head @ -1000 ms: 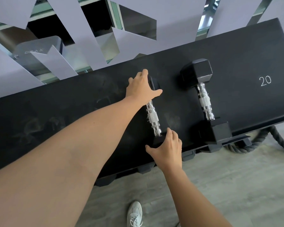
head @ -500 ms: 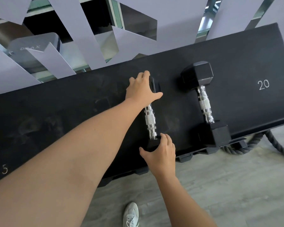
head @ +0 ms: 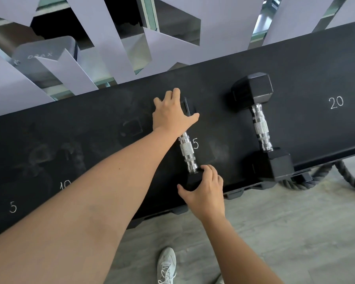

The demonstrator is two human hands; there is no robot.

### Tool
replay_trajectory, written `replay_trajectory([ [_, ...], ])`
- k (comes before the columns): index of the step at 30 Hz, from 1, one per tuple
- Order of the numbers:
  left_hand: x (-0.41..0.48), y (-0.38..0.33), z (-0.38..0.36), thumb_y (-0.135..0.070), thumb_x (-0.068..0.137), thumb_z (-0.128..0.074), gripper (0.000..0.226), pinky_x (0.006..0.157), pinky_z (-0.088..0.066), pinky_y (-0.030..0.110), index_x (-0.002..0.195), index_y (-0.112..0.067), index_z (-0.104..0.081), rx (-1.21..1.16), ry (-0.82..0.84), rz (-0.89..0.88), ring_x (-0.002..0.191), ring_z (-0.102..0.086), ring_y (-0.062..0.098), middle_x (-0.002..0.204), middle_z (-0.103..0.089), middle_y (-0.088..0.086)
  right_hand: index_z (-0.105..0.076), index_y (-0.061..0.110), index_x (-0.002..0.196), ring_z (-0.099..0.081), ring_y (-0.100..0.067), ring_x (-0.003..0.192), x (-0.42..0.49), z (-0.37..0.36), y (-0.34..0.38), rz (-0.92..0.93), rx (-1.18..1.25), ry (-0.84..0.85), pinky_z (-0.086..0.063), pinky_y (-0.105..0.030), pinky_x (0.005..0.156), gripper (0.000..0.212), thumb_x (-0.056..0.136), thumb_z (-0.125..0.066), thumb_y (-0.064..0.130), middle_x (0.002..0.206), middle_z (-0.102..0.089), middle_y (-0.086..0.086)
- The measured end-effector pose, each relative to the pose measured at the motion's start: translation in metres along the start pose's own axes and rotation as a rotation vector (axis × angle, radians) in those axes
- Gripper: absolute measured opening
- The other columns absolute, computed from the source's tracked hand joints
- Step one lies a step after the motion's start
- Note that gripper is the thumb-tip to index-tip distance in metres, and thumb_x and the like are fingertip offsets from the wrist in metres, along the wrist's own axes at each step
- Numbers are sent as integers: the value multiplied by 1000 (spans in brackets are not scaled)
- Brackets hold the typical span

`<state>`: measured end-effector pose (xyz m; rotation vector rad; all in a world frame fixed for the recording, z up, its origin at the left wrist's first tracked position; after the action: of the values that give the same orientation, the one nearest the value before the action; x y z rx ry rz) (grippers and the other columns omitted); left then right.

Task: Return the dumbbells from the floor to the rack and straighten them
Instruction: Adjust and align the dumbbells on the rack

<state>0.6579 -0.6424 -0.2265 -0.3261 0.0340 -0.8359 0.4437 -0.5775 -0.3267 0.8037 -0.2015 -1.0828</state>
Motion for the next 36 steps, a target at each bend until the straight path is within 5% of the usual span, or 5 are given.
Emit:
replay_trajectory([
  [10,2,-4,-5,-67,75,-66,89,93,-47,57,140,-13,-37,18,116,6,122,-46,37,140,-48,7,-45,16,142,-46,-23,131,0,13,1,31,2,-9,-41,-38,108,82,79,-66,64,146,-48,3],
  [15,11,-41,20,-70,84,-49,80,112,-23,63,138,-10,-44,104,-31,-93,132,-43,33,140,-48,11,-63,4,118,-59,-33,113,19,95,-4,122,25,-375,-48,-45,98,50,87,-69,42,119,-67,-13],
  [22,26,-147,-4,-63,85,-58,74,103,-41,43,140,-17,-40,-255,108,-276,128,-44,26,142,-45,5,-59,5,120,-52,-37,118,49,182,-60,41,-128,-653,-39,-47,104,58,84,-63,51,124,-61,-15],
  [29,45,-198,-59,-70,71,-69,92,88,-44,37,145,-28,-34,-327,206,-236,128,-43,26,143,-40,1,-42,10,144,-47,-38,130,70,163,-123,-135,-219,-385,-39,-51,110,109,63,-69,77,142,-50,-13],
  [36,56,-204,-74,-56,70,-76,72,75,-47,39,129,-24,-49,-257,58,-161,113,-46,27,128,-46,4,-37,15,145,-50,-30,124,80,150,-136,-124,-79,-266,-42,-41,107,109,61,-77,71,141,-48,-2],
])
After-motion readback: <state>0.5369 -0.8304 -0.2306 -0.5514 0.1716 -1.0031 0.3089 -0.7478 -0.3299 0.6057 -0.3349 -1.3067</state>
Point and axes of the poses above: each hand's wrist, its own x-axis towards the middle knuckle, its own z-axis out of the back of the hand, y = z × x, the point moved 10 cm from there along x, towards the middle knuckle
